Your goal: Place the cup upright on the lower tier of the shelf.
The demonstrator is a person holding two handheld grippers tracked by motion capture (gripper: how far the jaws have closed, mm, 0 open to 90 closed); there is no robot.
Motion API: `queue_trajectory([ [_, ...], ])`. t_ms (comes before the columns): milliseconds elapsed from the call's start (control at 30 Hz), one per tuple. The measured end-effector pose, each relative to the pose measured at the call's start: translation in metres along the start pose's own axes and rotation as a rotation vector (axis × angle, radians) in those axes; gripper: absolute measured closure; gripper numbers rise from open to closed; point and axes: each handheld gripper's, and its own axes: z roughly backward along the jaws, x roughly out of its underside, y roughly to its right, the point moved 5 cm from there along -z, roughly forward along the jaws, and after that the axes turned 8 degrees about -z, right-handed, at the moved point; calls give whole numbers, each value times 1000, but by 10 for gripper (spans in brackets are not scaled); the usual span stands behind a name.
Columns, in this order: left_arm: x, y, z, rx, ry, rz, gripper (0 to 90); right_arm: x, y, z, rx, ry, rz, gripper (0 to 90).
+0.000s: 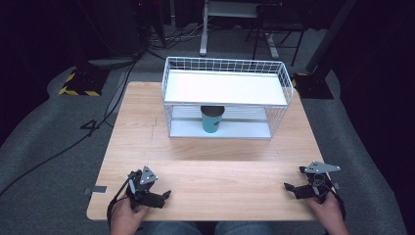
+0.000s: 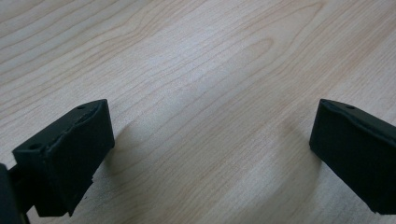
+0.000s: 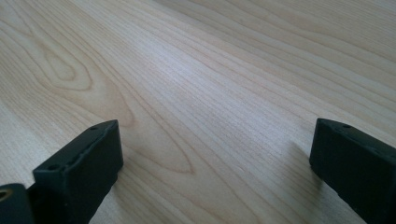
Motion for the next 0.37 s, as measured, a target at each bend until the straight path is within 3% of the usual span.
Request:
queue_trajectory([
  [367, -1, 0, -1, -3, 0, 8, 4, 0, 0, 0, 0, 0, 0, 30],
])
